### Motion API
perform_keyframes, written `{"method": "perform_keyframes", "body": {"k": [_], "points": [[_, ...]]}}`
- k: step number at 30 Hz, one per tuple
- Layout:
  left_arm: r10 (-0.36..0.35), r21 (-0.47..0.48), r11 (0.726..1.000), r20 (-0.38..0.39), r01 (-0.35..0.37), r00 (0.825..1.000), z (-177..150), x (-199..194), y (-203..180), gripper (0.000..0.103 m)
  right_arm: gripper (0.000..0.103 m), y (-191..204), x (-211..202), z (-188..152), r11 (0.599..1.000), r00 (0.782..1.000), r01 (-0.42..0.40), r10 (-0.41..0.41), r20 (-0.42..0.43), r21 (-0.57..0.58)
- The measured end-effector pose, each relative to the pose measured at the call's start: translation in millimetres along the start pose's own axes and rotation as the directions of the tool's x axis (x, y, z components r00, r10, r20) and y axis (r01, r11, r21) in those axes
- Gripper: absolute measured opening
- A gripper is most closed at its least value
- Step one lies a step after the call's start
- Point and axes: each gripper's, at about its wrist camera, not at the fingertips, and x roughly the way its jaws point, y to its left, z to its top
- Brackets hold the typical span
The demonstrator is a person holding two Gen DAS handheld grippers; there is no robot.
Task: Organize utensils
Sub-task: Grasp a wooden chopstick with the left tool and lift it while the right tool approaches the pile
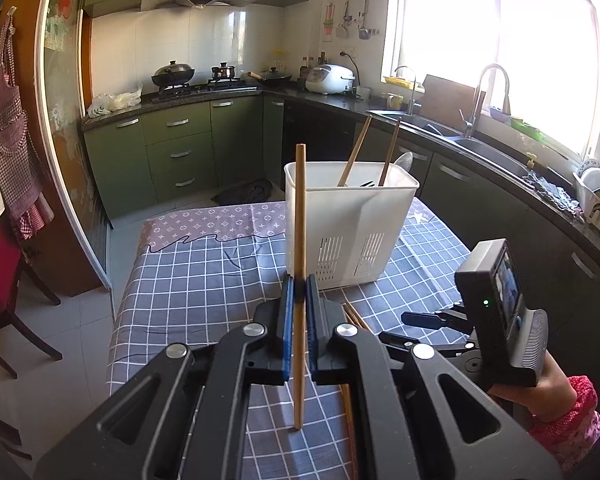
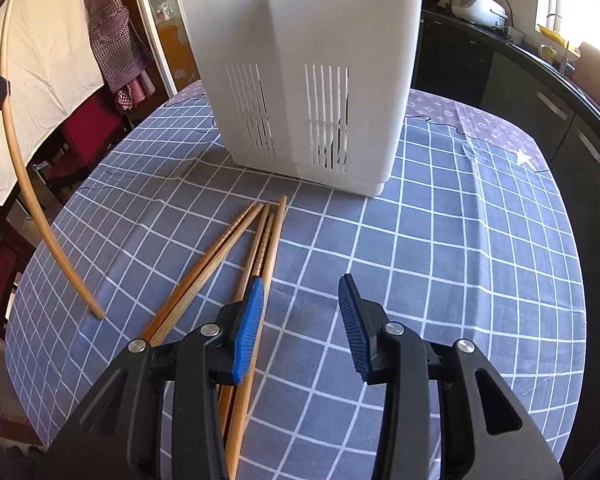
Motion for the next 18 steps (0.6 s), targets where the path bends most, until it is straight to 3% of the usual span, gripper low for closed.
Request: {"method": "perform_keyframes", "body": {"k": [8, 11, 18], "points": [[-0.002, 0.002, 1.0, -0.001, 0.002, 1.0, -0.3, -2.0, 0.2, 0.006, 0.039, -4.5, 4.6, 0.0, 0.998, 0.998, 0.058, -0.058, -0.009, 0.02], [-0.004, 0.007, 1.0, 0.0, 0.004, 1.0, -0.8, -2.1, 0.0, 0.006, 0.039, -11.8, -2.6, -0.6, 0.998, 0.999, 0.04, -0.04, 0.002, 0.044], [-0.007, 0.016, 1.0, -0.002, 0.007, 1.0, -1.5, -1.1, -2.3, 0.006, 0.039, 4.5, 12.0, 0.0, 0.998, 0.997, 0.057, -0.057, -0.042, -0.012]]}}
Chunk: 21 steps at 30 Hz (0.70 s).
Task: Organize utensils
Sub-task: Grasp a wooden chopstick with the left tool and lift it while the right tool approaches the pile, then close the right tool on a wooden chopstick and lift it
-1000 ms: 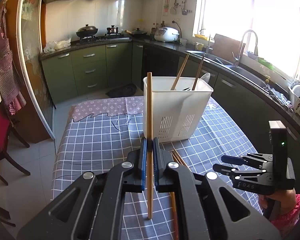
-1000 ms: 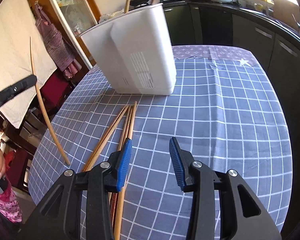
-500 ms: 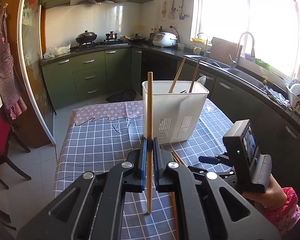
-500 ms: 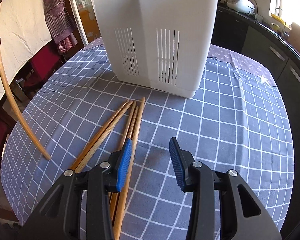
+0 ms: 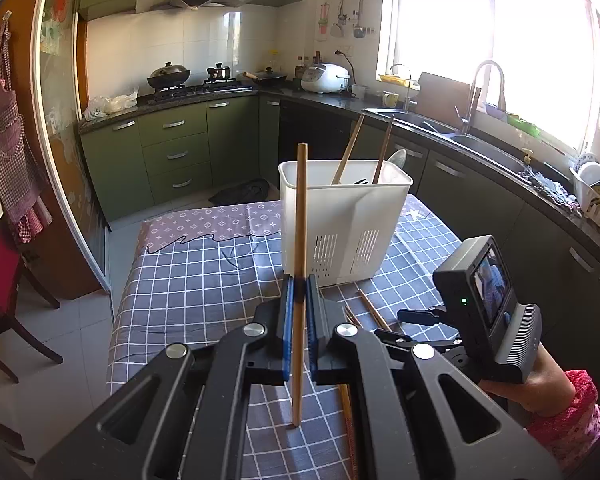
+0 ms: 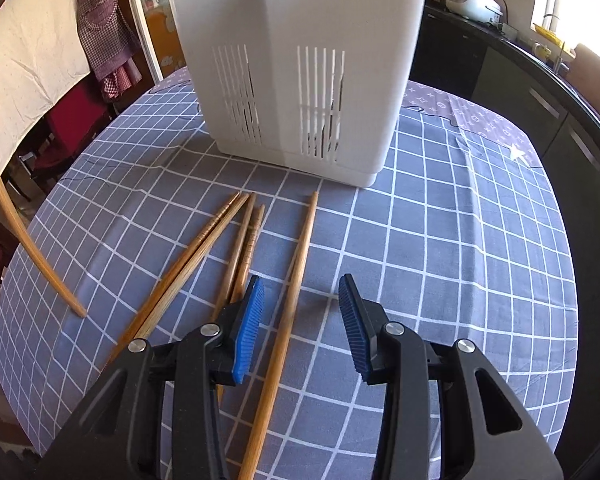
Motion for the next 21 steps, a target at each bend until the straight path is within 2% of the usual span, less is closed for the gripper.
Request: {"method": "perform_keyframes", "body": {"k": [3, 9, 15, 21], "points": [[0.002, 0.0, 1.0, -0.005, -0.002, 1.0, 0.2, 0.2, 1.2, 0.006, 0.037, 1.6, 2.8, 3.7, 1.0, 1.0, -0.004, 0.004, -0.004, 0.011], [0.001, -0.002, 1.0, -0.005, -0.001, 1.0, 1.0, 0.4, 1.4, 0.006, 0.009, -6.7, 7.1, 10.7, 0.999, 1.0, -0.004, 0.004, -0.009, 0.047], [0.0, 0.0, 1.0, -0.011, 0.0, 1.0, 0.7, 0.6, 1.5, 0.006, 0.007, -8.9, 0.9, 8.9, 0.999, 1.0, -0.012, 0.012, 0.009, 0.051], [-0.005, -0.005, 1.0, -0.016, 0.005, 1.0, 0.3, -0.6, 3.2, 0.006, 0.007, -13.7, -52.1, 9.6, 0.995, 0.989, -0.054, 0.042, 0.143, 0.08]]}}
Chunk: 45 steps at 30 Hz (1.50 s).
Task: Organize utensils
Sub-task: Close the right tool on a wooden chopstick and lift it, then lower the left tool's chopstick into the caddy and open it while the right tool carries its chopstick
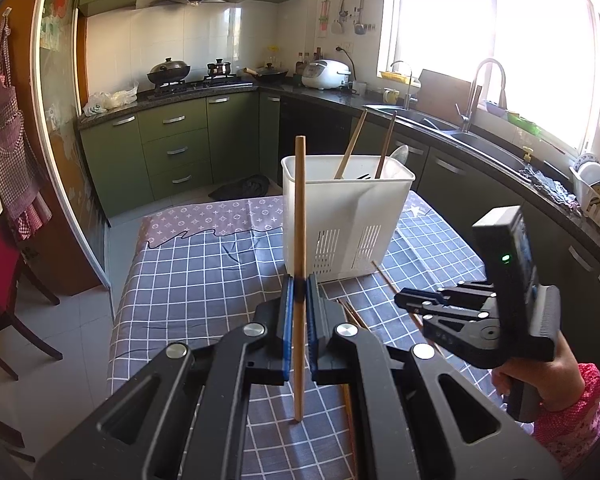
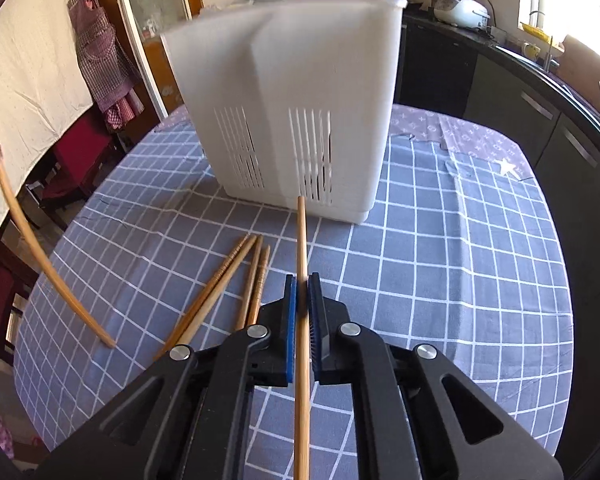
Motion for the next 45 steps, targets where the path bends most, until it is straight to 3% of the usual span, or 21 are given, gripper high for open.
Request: {"method": "perform_keyframes", "body": {"k": [4, 10, 18, 26, 37, 45], "points": [[-0.001, 0.0, 1.0, -0.001, 0.001, 1.0, 0.0, -0.3, 0.3, 0.006, 0.007, -1.0, -52.8, 3.7, 1.0, 0.993, -0.022, 0.021, 0.114, 0.009], [-0.001, 0.007, 1.0, 0.0, 0.001, 1.0, 0.0, -1.1, -0.2, 0.006, 0.007, -4.7, -128.0, -8.0, 0.999, 0.964, -0.044, 0.04, 0.263, 0.009], [-0.003, 0.016, 1.0, 0.005, 0.003, 1.0, -1.7, -7.1, -4.4, 0.006, 0.007, -3.3, -167.7, -36.4, 0.999, 0.95, -0.035, 0.032, 0.309, 0.006], [0.004, 0.024, 1.0, 0.026, -0.005, 1.0, 4.2, -15.3, -5.0, 0.006, 0.007, -5.3, -167.0, -37.2, 0.999, 0.95, -0.044, 0.038, 0.31, 0.012], [-0.021, 0.028, 0.999, 0.049, 0.019, 0.999, 39.4, -26.9, -6.7, 0.006, 0.007, -9.0, -182.6, 9.4, 0.996, 0.93, -0.089, 0.087, 0.358, -0.01], [-0.055, 0.048, 0.998, 0.12, 0.05, 0.991, 88.8, -47.3, -12.6, 0.006, 0.007, -13.8, -213.4, 65.8, 0.991, 0.888, -0.13, 0.124, 0.444, -0.016]]}}
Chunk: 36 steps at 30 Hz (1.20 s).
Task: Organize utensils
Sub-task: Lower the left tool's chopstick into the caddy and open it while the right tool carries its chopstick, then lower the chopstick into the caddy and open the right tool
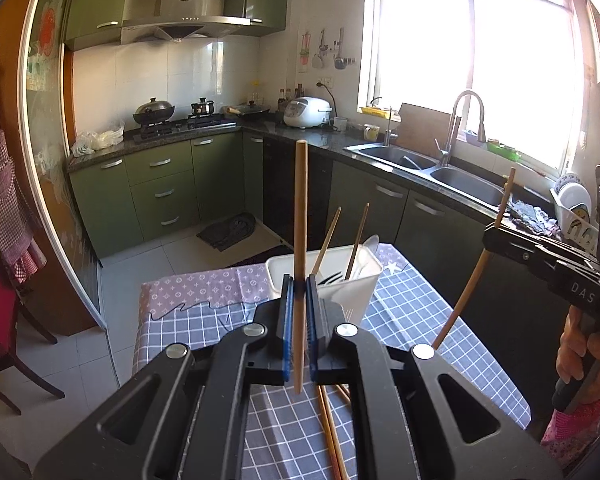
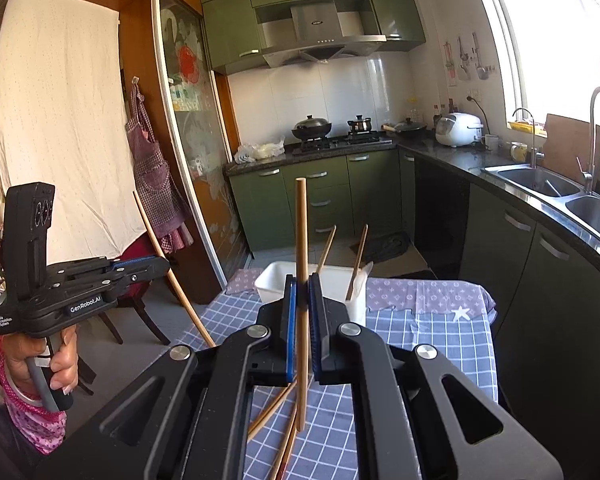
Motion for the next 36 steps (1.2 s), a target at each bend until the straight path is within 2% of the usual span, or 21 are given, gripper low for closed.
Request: {"method": "perform_keyframes", "body": {"k": [5, 9, 12, 17, 22, 25, 31, 36], "points": [[-0.003, 0.002, 1.0, 0.098, 0.003, 0.995, 41.2, -3.6, -4.8, 0.006, 0.007, -4.8, 0.9, 45.1, 1.0, 0.995, -0.001, -0.001, 0.097, 0.023], [0.023, -0.006, 1.0, 0.184, -0.022, 0.983, 67.7, 5.7, -8.3, 0.006, 0.007, -7.8, 7.5, 79.0, 0.999, 0.983, 0.04, -0.045, 0.18, 0.034], [0.039, -0.016, 0.999, 0.218, -0.036, 0.975, 77.6, 25.6, -9.1, 0.006, 0.007, -11.8, 22.3, 94.6, 0.996, 0.973, 0.081, -0.087, 0.212, 0.039], [0.06, -0.044, 0.998, 0.158, -0.054, 0.986, 71.9, 77.2, -7.5, 0.006, 0.007, -21.8, 65.5, 96.3, 0.989, 0.97, 0.143, -0.148, 0.192, 0.04], [0.066, -0.049, 0.997, 0.042, -0.064, 0.997, 49.7, 114.4, -1.7, 0.006, 0.007, -31.8, 107.5, 70.8, 0.987, 0.981, 0.154, -0.157, 0.115, 0.035], [0.064, -0.056, 0.996, 0.011, -0.063, 0.998, 38.0, 119.3, 2.6, 0.006, 0.007, -34.7, 123.1, 57.0, 0.988, 0.985, 0.153, -0.155, 0.08, 0.031], [0.065, -0.05, 0.997, -0.007, -0.065, 0.998, 29.3, 112.9, 5.8, 0.022, 0.008, -31.9, 139.3, 34.9, 0.99, 0.99, 0.139, -0.14, 0.03, 0.011], [0.059, -0.056, 0.997, -0.006, -0.06, 0.998, 23.6, 99.1, 4.3, 0.022, 0.012, -29.7, 128.3, 24.9, 0.992, 0.992, 0.124, -0.125, 0.03, 0.016]]}}
